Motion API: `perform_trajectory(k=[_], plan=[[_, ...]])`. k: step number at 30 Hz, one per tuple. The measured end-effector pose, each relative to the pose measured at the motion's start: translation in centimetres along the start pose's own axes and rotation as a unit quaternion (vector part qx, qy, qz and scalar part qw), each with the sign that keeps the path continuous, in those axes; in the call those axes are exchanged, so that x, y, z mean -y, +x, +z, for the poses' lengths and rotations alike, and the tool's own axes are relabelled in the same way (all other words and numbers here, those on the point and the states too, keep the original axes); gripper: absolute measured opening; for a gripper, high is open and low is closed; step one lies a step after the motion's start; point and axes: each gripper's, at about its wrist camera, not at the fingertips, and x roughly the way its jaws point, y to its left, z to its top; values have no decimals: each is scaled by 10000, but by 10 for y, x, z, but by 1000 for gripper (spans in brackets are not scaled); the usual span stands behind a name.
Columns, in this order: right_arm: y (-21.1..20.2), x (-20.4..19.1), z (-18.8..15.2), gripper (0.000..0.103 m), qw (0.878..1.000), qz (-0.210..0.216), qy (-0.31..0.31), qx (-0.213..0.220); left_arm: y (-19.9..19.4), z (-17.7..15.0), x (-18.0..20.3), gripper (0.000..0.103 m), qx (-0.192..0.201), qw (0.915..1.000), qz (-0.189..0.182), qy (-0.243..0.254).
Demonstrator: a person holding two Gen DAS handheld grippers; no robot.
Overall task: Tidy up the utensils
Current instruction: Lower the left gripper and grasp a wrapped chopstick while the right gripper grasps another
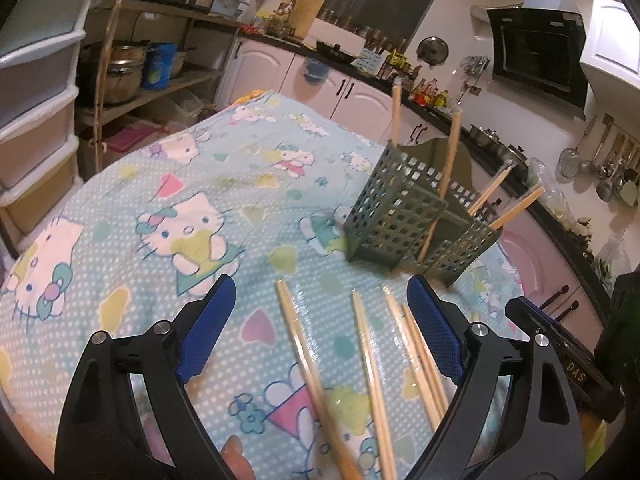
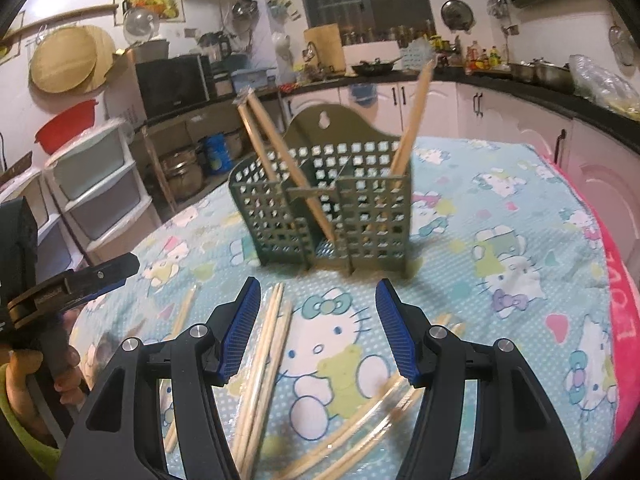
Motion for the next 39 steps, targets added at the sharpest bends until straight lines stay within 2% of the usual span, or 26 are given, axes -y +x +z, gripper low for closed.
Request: perform_trajectory(k=[4,10,13,15,20,23,25,31,39], plan=[[14,-7,-2,58,9997,59,-37,-225,1,-7,-10,77,-85,9999,37,-76],[29,-17,-3,58,9988,132,-110,-459,1,-12,-18,66,-206,9997,12,-146],[35,-21,-3,58,9981,159,-156,-573,4,-15,-18,59,-306,9995,-31,-117],[39,-22,-4,58,9977,158,-181,-635,6,-17,-17,48,-378,9992,-100,-118],[50,-25,-6,57,9960,172,-256,-843,17,-21,-12,35,-588,9980,-229,-100],[57,-26,-9,50,9946,209,-287,-972,27,-25,-11,34,-770,9963,-322,-183],[62,-26,-10,46,9935,240,-283,-1073,33,-26,-11,28,-860,9955,-339,-197],[79,-26,-9,32,9890,324,-287,-1413,47,-25,-15,27,-1077,9928,-366,-362],[100,-29,-4,27,9835,393,-254,-1748,62,-17,-19,27,-1235,9905,-343,-495]])
